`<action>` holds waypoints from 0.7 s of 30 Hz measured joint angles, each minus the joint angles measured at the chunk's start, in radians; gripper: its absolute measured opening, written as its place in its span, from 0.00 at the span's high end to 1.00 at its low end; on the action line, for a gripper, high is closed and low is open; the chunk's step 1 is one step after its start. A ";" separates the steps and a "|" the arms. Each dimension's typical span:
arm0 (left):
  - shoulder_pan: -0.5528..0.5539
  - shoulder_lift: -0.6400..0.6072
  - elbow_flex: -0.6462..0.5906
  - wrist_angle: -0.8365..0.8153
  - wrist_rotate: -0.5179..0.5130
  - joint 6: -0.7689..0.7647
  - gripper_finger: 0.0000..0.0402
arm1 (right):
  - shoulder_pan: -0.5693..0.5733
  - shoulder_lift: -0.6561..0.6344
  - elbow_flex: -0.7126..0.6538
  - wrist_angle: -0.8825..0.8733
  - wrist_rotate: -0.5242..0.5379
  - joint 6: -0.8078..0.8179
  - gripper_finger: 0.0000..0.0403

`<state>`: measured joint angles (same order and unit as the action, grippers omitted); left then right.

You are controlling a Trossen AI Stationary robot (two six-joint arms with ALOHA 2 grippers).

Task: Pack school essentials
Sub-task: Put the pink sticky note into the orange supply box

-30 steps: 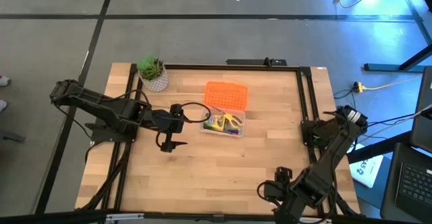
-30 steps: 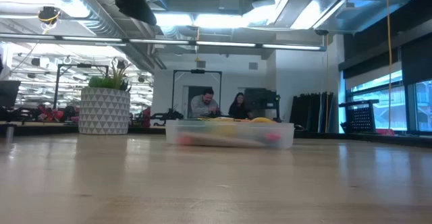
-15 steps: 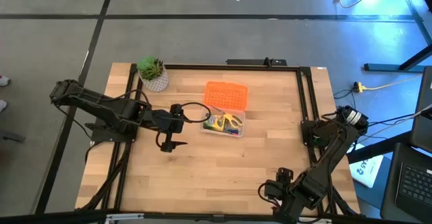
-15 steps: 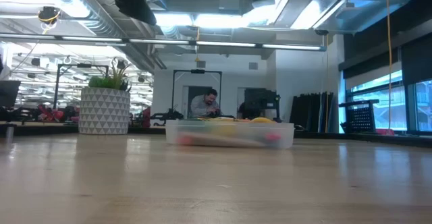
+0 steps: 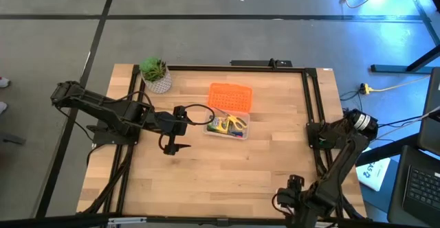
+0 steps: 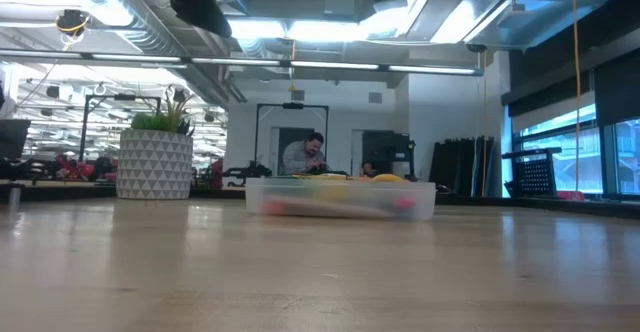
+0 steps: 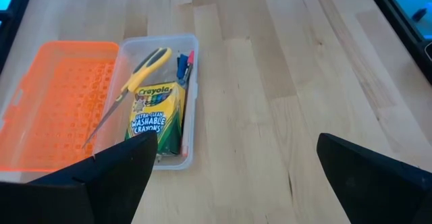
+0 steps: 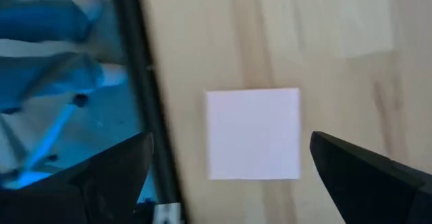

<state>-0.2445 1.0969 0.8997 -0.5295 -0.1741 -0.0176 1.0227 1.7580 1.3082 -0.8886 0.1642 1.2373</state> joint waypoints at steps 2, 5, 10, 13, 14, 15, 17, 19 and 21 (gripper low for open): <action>0.000 0.000 0.000 0.000 0.000 0.000 0.00 | 0.005 0.000 -0.033 0.002 0.001 -0.007 0.01; 0.000 0.000 0.000 -0.001 0.000 0.000 0.00 | 0.004 0.000 -0.097 0.078 0.000 -0.010 0.01; 0.000 0.000 0.000 0.000 0.000 0.000 0.00 | 0.004 0.000 -0.181 0.195 -0.027 -0.011 0.01; 0.000 0.000 0.000 -0.001 0.000 0.000 0.00 | 0.005 0.000 -0.209 0.210 -0.027 -0.011 0.01; 0.000 0.000 0.000 -0.001 0.000 0.000 0.00 | 0.005 0.000 -0.218 0.210 -0.026 -0.013 0.01; 0.000 0.000 0.000 -0.001 0.000 0.000 0.00 | 0.005 0.000 -0.225 0.210 -0.026 -0.013 0.01; 0.000 0.000 0.000 -0.001 0.000 0.000 0.00 | 0.004 0.000 -0.241 0.243 -0.026 -0.012 0.01; 0.000 0.000 0.000 -0.001 0.000 0.000 0.00 | 0.004 0.000 -0.252 0.274 -0.026 -0.014 0.01; 0.000 0.000 0.000 0.000 0.000 0.000 0.00 | 0.004 0.000 -0.259 0.286 -0.026 -0.014 0.01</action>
<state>-0.2443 1.0969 0.8997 -0.5297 -0.1739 -0.0177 1.0271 1.7584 1.0491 -0.6028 0.1383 1.2228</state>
